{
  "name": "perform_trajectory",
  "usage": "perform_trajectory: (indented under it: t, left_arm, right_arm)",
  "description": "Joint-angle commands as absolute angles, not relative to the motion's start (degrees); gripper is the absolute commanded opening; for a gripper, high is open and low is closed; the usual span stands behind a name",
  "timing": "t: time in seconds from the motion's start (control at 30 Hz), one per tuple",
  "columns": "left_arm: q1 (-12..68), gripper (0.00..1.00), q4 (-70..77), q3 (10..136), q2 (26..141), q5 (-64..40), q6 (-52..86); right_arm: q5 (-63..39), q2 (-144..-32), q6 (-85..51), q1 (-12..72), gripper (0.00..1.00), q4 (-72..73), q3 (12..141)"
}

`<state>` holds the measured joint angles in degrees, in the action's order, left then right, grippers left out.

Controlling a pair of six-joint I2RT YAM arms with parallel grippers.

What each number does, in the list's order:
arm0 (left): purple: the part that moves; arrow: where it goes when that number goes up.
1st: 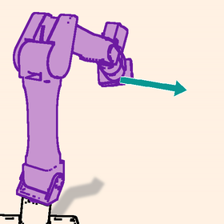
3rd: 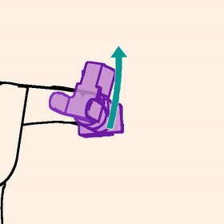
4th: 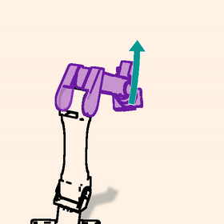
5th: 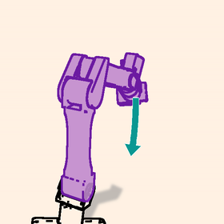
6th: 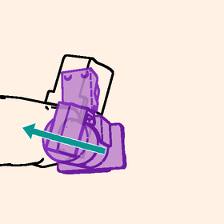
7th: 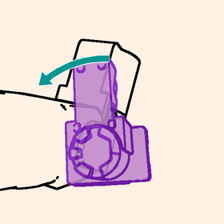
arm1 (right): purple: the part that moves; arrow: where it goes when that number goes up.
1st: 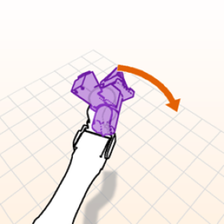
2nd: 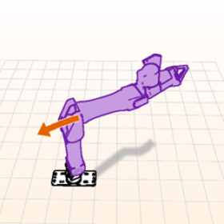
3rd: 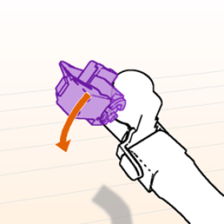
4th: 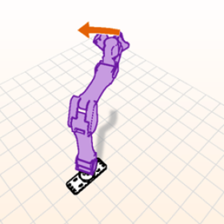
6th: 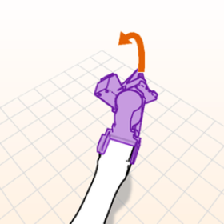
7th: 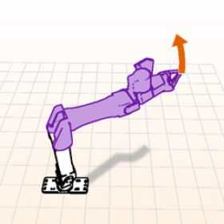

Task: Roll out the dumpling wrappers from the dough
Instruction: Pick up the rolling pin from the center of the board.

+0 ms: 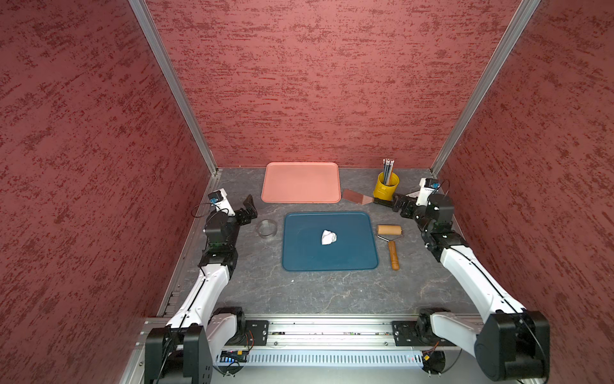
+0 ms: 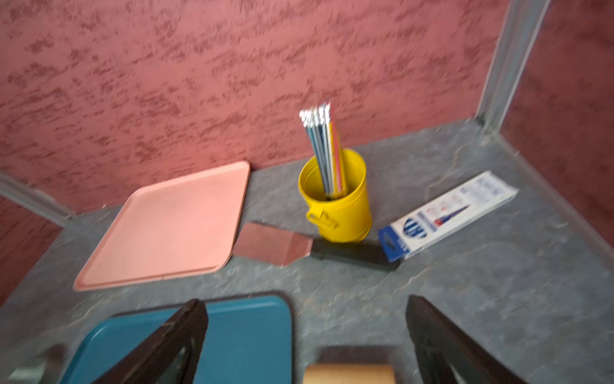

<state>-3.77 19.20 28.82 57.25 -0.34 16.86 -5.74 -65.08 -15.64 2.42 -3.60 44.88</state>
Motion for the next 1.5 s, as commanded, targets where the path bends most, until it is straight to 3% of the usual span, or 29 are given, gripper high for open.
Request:
perform_trajectory:
  t: [0.0,0.2,0.4,0.57,0.93,1.37,1.47]
  left_arm:
    - [-5.6,1.00,11.9,28.9,56.9,-1.6,25.9]
    - [-4.2,1.00,4.5,32.2,57.6,-6.7,27.3]
    - [11.9,1.00,-5.6,38.3,58.9,-1.2,21.1]
    - [21.3,1.00,-4.7,39.5,61.1,-0.1,20.7]
    - [24.3,1.00,-5.4,43.1,65.9,-3.2,20.2]
    - [24.4,1.00,-7.5,44.1,67.4,-3.4,20.7]
    - [24.4,1.00,-6.7,43.7,67.4,-3.0,21.1]
  right_arm:
    - [-9.0,-63.1,-17.0,1.9,0.98,-19.2,48.6]
    - [-5.3,-61.6,-17.3,2.1,0.98,-32.4,50.6]
    - [0.9,-62.4,-19.6,9.8,0.98,-51.0,54.2]
    - [11.1,-61.6,-28.1,18.2,0.95,-60.3,54.8]
    - [5.5,-70.2,-32.5,16.9,0.86,-43.7,46.2]
    - [3.4,-82.4,-31.2,12.8,0.74,-37.7,43.6]
    - [2.9,-85.3,-31.6,12.8,0.64,-37.7,44.8]
